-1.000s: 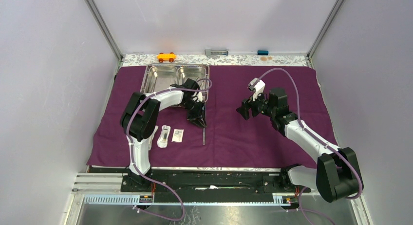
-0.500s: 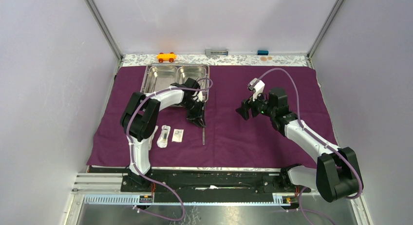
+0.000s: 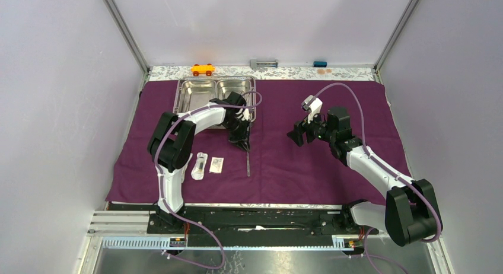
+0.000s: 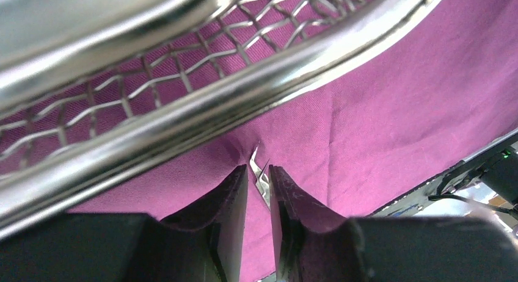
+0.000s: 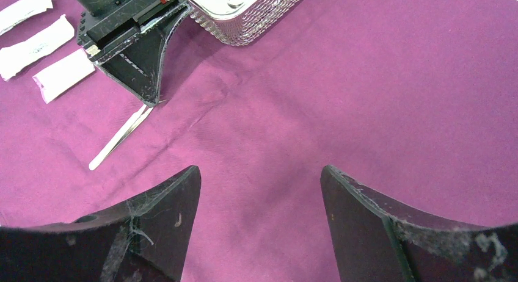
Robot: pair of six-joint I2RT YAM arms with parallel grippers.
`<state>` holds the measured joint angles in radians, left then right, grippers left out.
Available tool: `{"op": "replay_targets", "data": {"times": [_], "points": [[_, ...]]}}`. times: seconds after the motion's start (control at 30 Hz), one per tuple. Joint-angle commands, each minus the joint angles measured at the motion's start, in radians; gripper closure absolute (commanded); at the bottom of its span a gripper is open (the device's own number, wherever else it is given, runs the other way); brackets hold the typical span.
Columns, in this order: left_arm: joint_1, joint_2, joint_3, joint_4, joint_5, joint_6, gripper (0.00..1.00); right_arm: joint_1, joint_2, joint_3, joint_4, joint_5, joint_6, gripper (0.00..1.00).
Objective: Open and lay out the surgical kit
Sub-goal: Pick up the medical item from the surgical kit.
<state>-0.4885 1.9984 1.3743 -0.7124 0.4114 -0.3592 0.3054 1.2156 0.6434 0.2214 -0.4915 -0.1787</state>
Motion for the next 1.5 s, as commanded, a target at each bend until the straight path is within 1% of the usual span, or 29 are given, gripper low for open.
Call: {"op": "replay_targets", "data": {"times": [0.0,0.3,0.57,0.8,0.9,0.97,1.0,1.1,1.2,1.37,1.47], "points": [[-0.002,-0.01,0.04,0.039,-0.023,0.026,0.74,-0.005,-0.013,0.003,0.024,-0.025,0.001,0.22],[-0.012,-0.016,0.016,0.057,-0.006,0.028,0.76,-0.006,-0.012,0.003,0.023,-0.025,0.0,0.22],[-0.023,-0.044,0.002,0.065,0.011,0.035,0.87,-0.006,-0.01,0.005,0.022,-0.027,-0.001,0.22],[-0.025,-0.08,0.007,0.065,0.043,0.06,0.99,-0.006,-0.018,0.003,0.024,-0.031,0.002,0.22],[-0.025,-0.111,0.019,0.064,0.087,0.083,1.0,-0.006,-0.028,0.0,0.028,-0.033,0.002,0.22],[-0.025,-0.13,0.027,0.064,0.141,0.106,1.0,-0.006,-0.037,-0.004,0.033,-0.047,0.002,0.22],[-0.025,-0.139,0.03,0.064,0.172,0.12,1.0,-0.006,-0.043,-0.007,0.038,-0.062,0.003,0.22],[-0.025,-0.169,0.021,0.089,0.295,0.152,1.0,-0.006,-0.062,-0.018,0.051,-0.177,0.002,0.21],[-0.025,-0.211,-0.005,0.157,0.407,0.166,1.0,-0.005,-0.087,-0.04,0.081,-0.294,0.01,0.21],[-0.026,-0.286,-0.024,0.266,0.482,0.168,1.0,0.005,-0.1,-0.053,0.117,-0.422,0.041,0.19],[-0.028,-0.342,-0.043,0.381,0.538,0.134,1.0,0.025,-0.094,-0.054,0.146,-0.478,0.072,0.16]]}}
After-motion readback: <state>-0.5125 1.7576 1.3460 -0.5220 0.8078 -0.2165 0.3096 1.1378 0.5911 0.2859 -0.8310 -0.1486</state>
